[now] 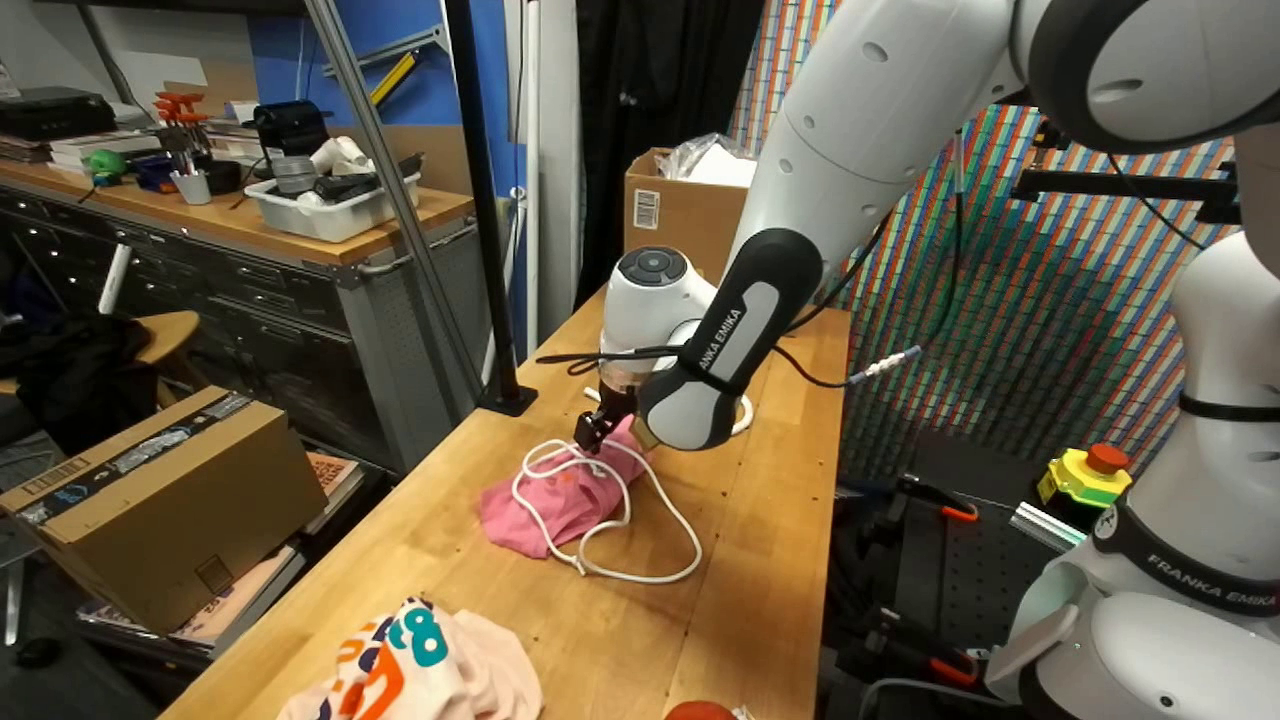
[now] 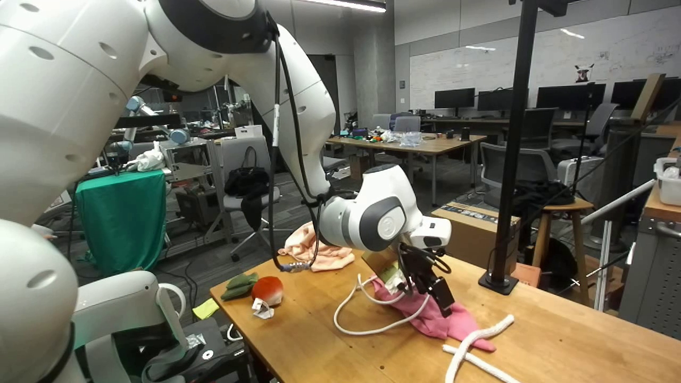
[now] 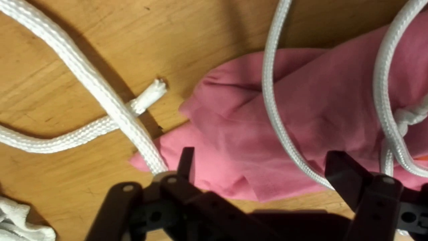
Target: Separate the items on the table
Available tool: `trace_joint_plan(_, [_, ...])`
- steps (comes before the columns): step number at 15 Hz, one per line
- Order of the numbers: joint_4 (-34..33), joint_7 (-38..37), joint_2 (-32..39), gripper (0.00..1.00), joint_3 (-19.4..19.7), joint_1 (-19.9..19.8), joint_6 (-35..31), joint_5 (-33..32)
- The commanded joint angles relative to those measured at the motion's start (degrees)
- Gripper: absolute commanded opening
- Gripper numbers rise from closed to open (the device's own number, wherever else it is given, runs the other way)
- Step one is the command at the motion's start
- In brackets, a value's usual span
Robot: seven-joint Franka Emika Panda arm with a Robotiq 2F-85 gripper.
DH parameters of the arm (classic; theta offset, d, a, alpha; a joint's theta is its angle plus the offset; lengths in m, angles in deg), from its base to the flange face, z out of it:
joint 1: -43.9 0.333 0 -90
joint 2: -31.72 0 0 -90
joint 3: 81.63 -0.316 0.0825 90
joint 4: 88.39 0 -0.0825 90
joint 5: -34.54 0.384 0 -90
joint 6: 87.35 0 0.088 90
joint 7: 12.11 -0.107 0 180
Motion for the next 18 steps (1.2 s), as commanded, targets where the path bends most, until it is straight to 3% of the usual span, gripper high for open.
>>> trace_joint_plan(1, [0.67, -1.96, 0.16, 1.00, 1.85, 1.77, 1.46, -1.66])
trace_joint_plan(5, [1.15, -2.29, -0.09, 0.98, 2.75, 2.41, 2.11, -2.89])
trace_joint_plan(6, [1.13, -2.33, -0.14, 0.74, 2.93, 2.54, 2.35, -3.18])
trace_joint_plan(8, [1.11, -2.42, -0.22, 0.68, 3.20, 2.78, 2.84, -3.55])
trace_joint_plan(15, [1.17, -2.93, -0.67, 0.12, 3.44, 3.24, 4.45, -5.13])
trace_joint_plan(18, [1.38, -3.33, -1.24, 0.05, 4.17, 4.23, 5.03, -5.87])
